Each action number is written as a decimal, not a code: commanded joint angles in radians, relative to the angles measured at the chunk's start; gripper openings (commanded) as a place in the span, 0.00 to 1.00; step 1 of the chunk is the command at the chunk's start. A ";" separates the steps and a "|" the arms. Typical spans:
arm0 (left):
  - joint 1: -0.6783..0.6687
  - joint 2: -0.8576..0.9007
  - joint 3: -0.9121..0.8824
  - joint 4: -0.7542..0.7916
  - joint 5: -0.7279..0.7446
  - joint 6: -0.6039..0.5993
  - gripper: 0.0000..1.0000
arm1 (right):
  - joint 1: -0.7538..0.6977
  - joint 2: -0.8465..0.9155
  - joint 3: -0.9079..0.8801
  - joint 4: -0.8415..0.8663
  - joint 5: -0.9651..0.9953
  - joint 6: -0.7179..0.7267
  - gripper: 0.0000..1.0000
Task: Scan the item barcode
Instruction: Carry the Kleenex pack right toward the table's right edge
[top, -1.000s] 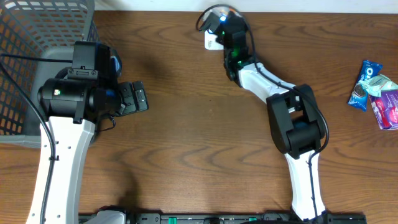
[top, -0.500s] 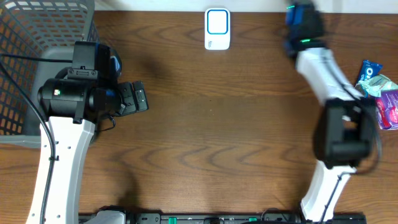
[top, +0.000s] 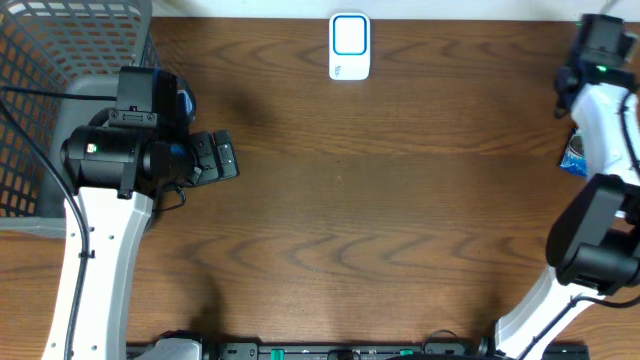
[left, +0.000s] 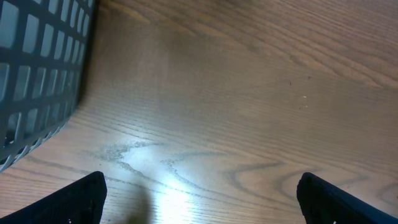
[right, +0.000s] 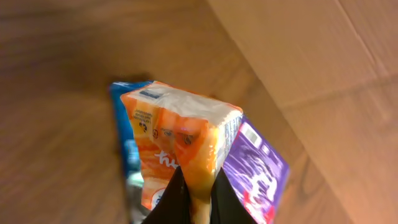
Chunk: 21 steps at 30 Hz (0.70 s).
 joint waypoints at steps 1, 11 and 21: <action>0.002 -0.002 0.020 -0.003 -0.006 0.013 0.98 | -0.034 0.009 0.003 -0.015 -0.008 0.078 0.21; 0.002 -0.002 0.020 -0.003 -0.006 0.013 0.98 | -0.059 0.005 0.003 -0.062 -0.157 0.078 0.99; 0.002 -0.002 0.020 -0.003 -0.006 0.013 0.98 | 0.000 -0.209 0.003 -0.175 -0.231 0.336 0.99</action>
